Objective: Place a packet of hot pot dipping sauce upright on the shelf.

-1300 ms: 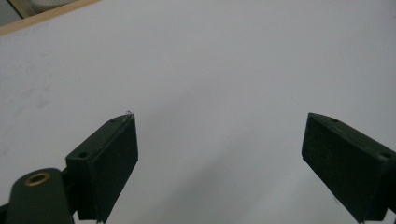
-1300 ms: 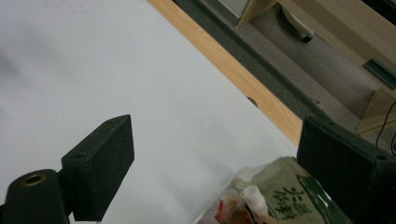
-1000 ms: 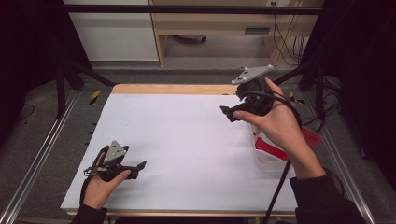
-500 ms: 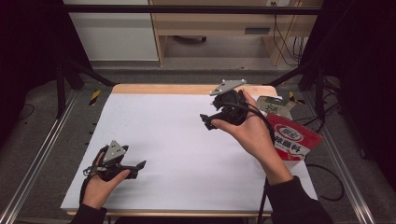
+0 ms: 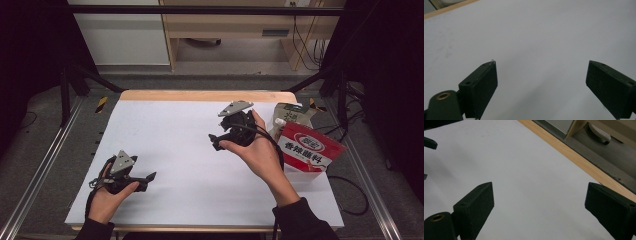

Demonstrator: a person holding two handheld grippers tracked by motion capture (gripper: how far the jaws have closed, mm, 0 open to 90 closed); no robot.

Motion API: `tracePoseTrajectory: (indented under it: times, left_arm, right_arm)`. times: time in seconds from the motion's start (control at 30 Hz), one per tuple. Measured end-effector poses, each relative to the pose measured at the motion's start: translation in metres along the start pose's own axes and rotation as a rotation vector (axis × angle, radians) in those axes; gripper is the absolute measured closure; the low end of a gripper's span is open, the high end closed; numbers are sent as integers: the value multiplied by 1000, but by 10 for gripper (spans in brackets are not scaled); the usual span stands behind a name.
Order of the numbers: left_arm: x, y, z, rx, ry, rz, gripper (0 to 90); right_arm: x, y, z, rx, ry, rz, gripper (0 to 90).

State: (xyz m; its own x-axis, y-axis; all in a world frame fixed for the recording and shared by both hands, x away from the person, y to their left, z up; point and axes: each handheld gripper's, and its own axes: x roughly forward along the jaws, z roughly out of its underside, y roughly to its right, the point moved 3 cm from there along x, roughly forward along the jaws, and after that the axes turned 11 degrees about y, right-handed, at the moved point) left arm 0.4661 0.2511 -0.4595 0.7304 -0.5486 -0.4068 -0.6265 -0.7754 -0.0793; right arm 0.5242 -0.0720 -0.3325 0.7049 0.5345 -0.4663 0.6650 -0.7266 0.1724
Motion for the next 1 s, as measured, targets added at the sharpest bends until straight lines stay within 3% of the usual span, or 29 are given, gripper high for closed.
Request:
tracePoseTrajectory:
  times: [0.4,0.77,0.8,1.0]
  left_arm:
    - [0,-1,0,-8,2,-4,86]
    - [1,-1,1,-10,1,-4,83]
    - [1,-1,1,-10,0,-4,82]
    - [1,-1,1,-9,-1,-3,82]
  right_arm:
    - [7,-5,27,23,-4,1,82]
    - [18,3,43,43,-26,12,72]
    - [22,2,45,38,-45,28,73]
    - [30,-6,49,39,-42,15,73]
